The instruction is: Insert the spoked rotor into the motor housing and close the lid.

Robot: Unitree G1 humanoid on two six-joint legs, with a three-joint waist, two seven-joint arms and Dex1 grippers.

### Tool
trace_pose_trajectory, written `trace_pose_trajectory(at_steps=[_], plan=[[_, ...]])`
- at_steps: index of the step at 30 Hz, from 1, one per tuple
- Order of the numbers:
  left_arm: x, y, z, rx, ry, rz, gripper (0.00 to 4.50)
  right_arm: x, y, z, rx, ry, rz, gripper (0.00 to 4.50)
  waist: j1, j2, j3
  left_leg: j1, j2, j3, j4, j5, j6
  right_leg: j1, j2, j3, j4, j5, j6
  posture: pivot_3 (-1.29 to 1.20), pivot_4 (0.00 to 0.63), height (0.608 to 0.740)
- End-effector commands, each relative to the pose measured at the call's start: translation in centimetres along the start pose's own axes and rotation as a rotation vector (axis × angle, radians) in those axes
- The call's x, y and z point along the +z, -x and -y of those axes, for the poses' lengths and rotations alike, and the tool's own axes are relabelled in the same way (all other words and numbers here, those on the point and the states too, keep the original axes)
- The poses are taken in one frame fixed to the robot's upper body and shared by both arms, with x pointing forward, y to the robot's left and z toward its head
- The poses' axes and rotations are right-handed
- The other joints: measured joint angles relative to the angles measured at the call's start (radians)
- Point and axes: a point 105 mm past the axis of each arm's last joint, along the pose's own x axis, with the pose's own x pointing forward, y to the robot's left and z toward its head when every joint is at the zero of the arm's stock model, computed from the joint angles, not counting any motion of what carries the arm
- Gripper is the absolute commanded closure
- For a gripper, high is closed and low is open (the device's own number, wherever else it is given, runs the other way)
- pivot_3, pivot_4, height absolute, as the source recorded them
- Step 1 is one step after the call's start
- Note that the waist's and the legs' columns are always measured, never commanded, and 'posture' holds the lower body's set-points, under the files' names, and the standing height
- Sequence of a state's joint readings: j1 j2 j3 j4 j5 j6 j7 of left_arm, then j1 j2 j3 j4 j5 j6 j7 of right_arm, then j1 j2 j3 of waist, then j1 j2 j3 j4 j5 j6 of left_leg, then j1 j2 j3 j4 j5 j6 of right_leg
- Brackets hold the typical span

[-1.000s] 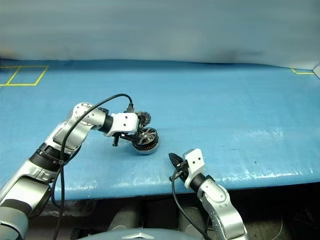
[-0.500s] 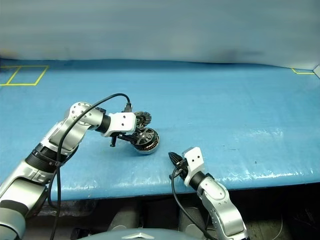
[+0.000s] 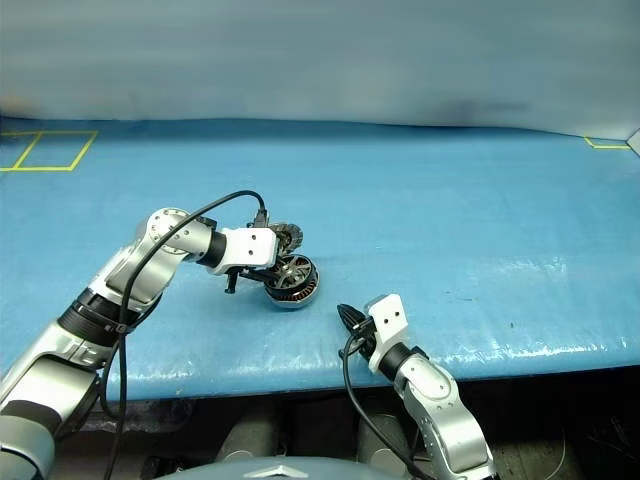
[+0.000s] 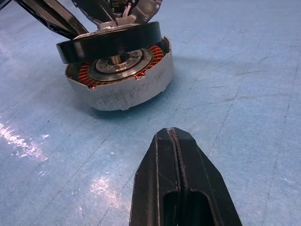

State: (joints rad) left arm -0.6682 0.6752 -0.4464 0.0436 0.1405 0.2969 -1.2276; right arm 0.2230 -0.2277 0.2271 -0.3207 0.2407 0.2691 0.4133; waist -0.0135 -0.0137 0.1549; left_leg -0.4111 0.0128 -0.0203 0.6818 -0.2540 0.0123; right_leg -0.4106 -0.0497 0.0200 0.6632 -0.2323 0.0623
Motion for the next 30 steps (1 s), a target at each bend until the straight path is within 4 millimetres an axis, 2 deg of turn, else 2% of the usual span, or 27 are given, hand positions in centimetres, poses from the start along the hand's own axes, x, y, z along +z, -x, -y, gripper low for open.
trace_pose_trajectory(at_steps=[1, 11, 21, 22, 24, 25, 30], plan=[[0.2, 0.0, 0.0, -0.019, -0.024, -0.008, 3.6, 0.9, 0.1, 0.0, -0.007, 0.011, 0.034, 4.5, 0.0, 0.0, 0.0, 0.0, 0.0, 0.0, 0.0, 0.0, 0.0, 0.0, 0.0, 0.0, 0.0, 0.0, 0.0, 0.0, 0.15, 0.74], [0.3, -0.3, 0.5, -0.063, -0.044, -0.021, 3.6, 0.9, 0.1, 0.2, -0.015, 0.015, 0.035, 4.5, -0.001, 0.0, 0.0, 0.0, 0.0, 0.0, 0.0, 0.0, 0.0, 0.0, 0.0, 0.0, 0.0, 0.0, 0.0, 0.0, 0.15, 0.74], [1.8, -0.5, 0.4, -0.059, -0.039, 0.055, 0.26, 0.9, 0.1, 0.2, -0.021, 0.011, 0.037, 4.5, 0.001, 0.0, 0.0, 0.0, 0.0, 0.0, 0.0, 0.0, 0.0, 0.0, 0.0, 0.0, 0.0, 0.0, 0.0, 0.0, 0.15, 0.74], [2.0, -0.4, 0.5, -0.068, -0.028, 0.073, 0.02, 0.9, 0.1, 0.2, -0.022, 0.01, 0.037, 4.5, 0.0, 0.0, 0.0, 0.0, 0.0, 0.0, 0.0, 0.0, 0.0, 0.0, 0.0, 0.0, 0.0, 0.0, 0.0, 0.0, 0.15, 0.74], [2.7, -0.1, 0.8, -0.091, 0.006, 0.123, 0.1, 0.9, 0.1, 0.2, -0.02, 0.01, 0.038, 4.5, 0.0, 0.0, 0.0, 0.0, 0.0, 0.0, 0.0, 0.0, 0.0, 0.0, 0.0, 0.0, 0.0, 0.0, 0.0, 0.0, 0.15, 0.74], [3.0, 0.0, 0.9, -0.102, 0.019, 0.145, 0.3, 1.0, 0.2, 0.2, -0.02, 0.011, 0.038, 4.5, 0.0, 0.0, 0.0, 0.0, 0.0, 0.0, 0.0, 0.0, 0.0, 0.0, 0.0, 0.0, 0.0, 0.0, 0.0, 0.0, 0.15, 0.74], [4.4, 1.0, 2.3, -0.154, 0.114, 0.285, 1.89, 1.9, 0.0, 0.1, -0.01, 0.021, 0.057, 4.5, -0.004, 0.0, 0.0, 0.0, 0.0, 0.0, 0.0, 0.0, 0.0, 0.0, 0.0, 0.0, 0.0, 0.001, -0.001, 0.0, 0.15, 0.74]])
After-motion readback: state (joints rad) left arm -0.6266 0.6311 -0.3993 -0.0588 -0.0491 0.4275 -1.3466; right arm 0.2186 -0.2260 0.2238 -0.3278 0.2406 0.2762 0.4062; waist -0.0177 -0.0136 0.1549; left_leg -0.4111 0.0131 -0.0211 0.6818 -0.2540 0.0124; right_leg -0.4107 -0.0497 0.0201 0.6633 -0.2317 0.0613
